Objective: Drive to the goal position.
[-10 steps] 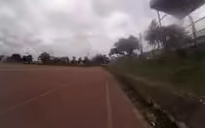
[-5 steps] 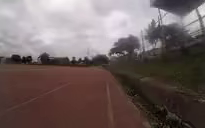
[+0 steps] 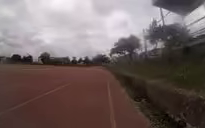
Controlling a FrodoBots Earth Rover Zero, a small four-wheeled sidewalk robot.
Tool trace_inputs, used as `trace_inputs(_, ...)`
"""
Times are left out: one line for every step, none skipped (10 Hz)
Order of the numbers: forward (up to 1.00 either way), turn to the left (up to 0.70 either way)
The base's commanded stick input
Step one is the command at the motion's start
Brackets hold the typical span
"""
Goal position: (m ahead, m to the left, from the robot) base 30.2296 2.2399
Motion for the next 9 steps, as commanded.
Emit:
trace_inputs(0.70,0.00)
trace_inputs(0.70,0.00)
trace_inputs(0.70,0.00)
trace_inputs(0.70,0.00)
trace_inputs(0.70,0.00)
trace_inputs(0.70,0.00)
trace_inputs(0.70,0.00)
trace_inputs(0.70,-0.18)
trace_inputs(0.70,-0.18)
